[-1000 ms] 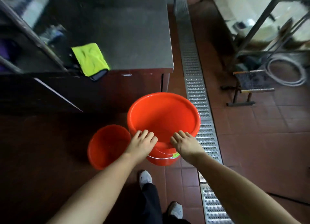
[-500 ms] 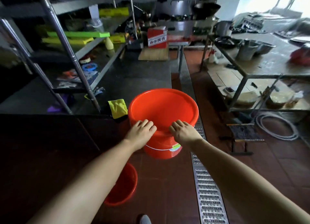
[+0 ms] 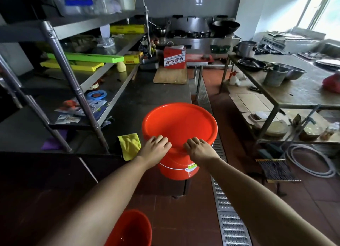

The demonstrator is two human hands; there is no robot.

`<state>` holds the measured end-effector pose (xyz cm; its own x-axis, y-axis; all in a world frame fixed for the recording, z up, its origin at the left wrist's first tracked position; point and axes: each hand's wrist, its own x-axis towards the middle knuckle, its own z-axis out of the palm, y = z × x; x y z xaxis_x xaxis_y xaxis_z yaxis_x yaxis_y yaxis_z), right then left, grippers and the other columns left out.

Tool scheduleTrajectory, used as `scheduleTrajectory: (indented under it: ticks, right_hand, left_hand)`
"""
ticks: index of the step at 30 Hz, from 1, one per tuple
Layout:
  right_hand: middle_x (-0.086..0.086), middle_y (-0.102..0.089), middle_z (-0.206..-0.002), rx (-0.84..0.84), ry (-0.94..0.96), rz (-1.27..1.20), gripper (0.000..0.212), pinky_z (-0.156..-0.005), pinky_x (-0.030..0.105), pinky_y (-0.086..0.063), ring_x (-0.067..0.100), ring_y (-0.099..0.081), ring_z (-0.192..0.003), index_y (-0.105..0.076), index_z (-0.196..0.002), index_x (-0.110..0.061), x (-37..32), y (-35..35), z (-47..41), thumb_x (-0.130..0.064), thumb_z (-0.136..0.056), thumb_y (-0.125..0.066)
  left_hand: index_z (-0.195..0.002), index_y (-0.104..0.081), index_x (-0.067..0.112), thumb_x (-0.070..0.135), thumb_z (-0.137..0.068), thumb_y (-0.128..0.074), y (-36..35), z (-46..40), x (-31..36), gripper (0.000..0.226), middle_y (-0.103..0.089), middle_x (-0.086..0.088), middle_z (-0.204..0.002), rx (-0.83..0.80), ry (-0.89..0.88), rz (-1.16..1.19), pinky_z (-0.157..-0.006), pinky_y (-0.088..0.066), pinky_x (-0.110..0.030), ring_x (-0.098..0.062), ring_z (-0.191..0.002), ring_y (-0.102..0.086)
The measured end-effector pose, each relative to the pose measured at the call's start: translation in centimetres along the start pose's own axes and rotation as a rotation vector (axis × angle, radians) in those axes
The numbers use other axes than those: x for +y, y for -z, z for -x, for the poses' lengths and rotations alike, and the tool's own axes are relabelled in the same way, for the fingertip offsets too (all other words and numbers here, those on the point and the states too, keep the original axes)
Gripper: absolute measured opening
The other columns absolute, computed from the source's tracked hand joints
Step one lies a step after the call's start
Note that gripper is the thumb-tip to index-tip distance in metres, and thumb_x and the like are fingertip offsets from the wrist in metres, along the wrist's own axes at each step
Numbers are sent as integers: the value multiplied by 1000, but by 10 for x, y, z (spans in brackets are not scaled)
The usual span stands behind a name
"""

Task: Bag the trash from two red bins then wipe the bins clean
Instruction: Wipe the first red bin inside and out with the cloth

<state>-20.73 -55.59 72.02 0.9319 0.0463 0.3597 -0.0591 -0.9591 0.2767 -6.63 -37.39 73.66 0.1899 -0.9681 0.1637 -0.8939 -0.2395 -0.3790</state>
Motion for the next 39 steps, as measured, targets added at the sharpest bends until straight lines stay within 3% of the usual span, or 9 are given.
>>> scheduleTrajectory:
  ticks: [6, 11, 15, 19, 26, 30, 33, 35, 39]
  right_hand:
    - [4, -60, -82, -97, -50, 7, 11, -59, 35, -49, 24, -58, -72, -65, -88, -12, 9, -58, -79, -14, -81, -57]
    - [7, -63, -96, -193, -201, -21, 20, -73, 41, -51, 29, -60, -86, -64, -105, -13, 12, -79, -127, -17, -91, -50]
    - [9, -62, -114, -207, -140, -78, 48, -86, 46, -51, 31, -60, -99, -59, -127, -19, 12, -80, -145, -40, -84, -64]
    - [10, -65, -113, 9, 52, -90, 30, -85, 45, -50, 31, -60, -96, -63, -115, -16, -9, -83, -168, -35, -92, -62]
    - [3, -59, -78, 69, 270, -211, 5, -67, 37, -49, 26, -59, -72, -64, -80, -16, -72, -99, -220, -15, -82, -68]
    - [3, -59, -76, -161, 260, -293, 16, -59, 34, -52, 26, -62, -69, -62, -74, -16, -98, -122, -229, -10, -69, -76]
    - [1, -60, -71, -335, 176, -313, 22, -48, 32, -50, 23, -64, -64, -64, -69, -17, -117, -145, -227, -17, -61, -84]
    - [-1, -60, -65, -365, 110, -329, 29, -42, 29, -47, 21, -63, -58, -64, -65, -19, -129, -167, -225, -18, -50, -89]
    - [7, -61, -72, -357, -5, -410, 26, -51, 33, -50, 30, -62, -63, -67, -73, -11, -146, -224, -220, -7, -55, -86]
  left_hand:
    - [-95, -62, 15, 11, -75, -66, -70, -51, -82, 21, -60, -4, -94, 2, -59, 41, -80, -50, -40, -26, -90, -59]
    - [-96, -62, 17, 17, -81, -65, -110, -85, -128, 15, -60, -3, -96, 81, -7, 106, -90, -48, -41, -26, -93, -58]
    - [-129, -60, 21, 31, -87, -59, -126, -81, -147, 43, -58, -8, -127, 68, 28, 134, -102, -43, -47, -31, -114, -55]
    - [-146, -43, 21, 43, -91, -58, -133, -54, -171, 61, -46, -11, -144, 25, 149, 152, -104, -39, -50, -34, -126, -44]
    - [-88, -67, 18, 9, -80, -62, -154, 19, -205, 14, -63, -2, -88, 63, 212, 51, -86, -48, -39, -28, -85, -61]
    - [-71, -66, 17, 9, -72, -48, -174, 45, -208, 20, -60, 1, -72, 39, 221, 140, -68, -49, -37, -26, -71, -59]
    - [-69, -64, 14, 3, -69, -57, -206, 57, -195, 13, -58, -2, -71, 10, 247, 244, -63, -44, -38, -28, -68, -56]
    - [-78, -66, 12, 0, -67, -67, -238, 62, -183, 16, -61, -5, -80, 0, 285, 307, -64, -43, -38, -31, -73, -56]
    - [-125, -63, 15, 25, -74, -76, -310, 60, -162, 54, -61, -12, -127, -65, 403, 322, -92, -48, -49, -38, -110, -59]
